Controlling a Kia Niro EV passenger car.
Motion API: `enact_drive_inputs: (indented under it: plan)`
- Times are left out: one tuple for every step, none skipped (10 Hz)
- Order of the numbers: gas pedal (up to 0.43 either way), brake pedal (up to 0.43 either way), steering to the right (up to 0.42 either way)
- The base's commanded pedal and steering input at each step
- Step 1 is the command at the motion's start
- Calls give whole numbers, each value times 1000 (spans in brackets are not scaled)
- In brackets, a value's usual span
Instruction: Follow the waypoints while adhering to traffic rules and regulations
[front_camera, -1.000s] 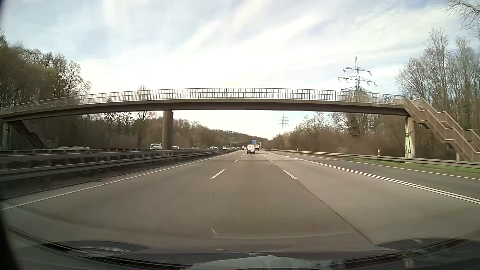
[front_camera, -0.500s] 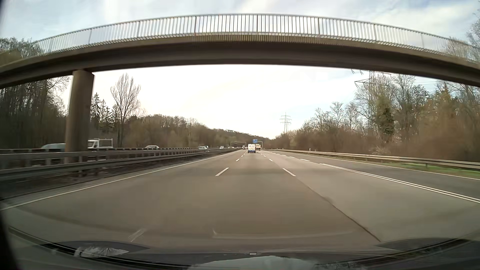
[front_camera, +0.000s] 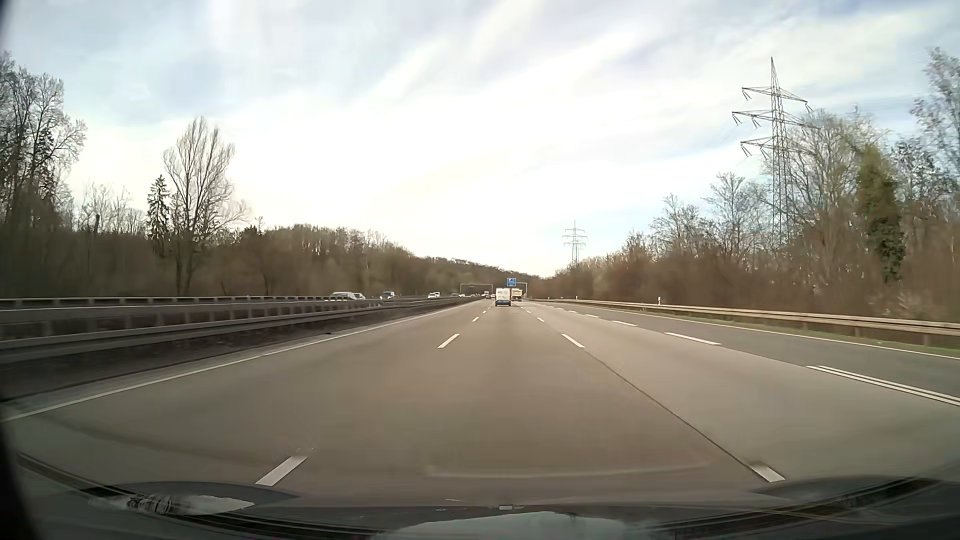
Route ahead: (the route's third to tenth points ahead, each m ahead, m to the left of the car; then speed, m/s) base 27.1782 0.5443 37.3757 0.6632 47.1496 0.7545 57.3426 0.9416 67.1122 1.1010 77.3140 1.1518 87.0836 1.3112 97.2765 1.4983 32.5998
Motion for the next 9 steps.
enact_drive_inputs:
  plan:
    - [0, 0, -1]
    - [0, 0, -1]
    - [0, 0, -2]
    - [0, 0, -2]
    - [0, 0, -2]
    - [0, 0, -2]
    - [0, 0, -2]
    - [0, 0, -2]
    - [0, 0, -2]
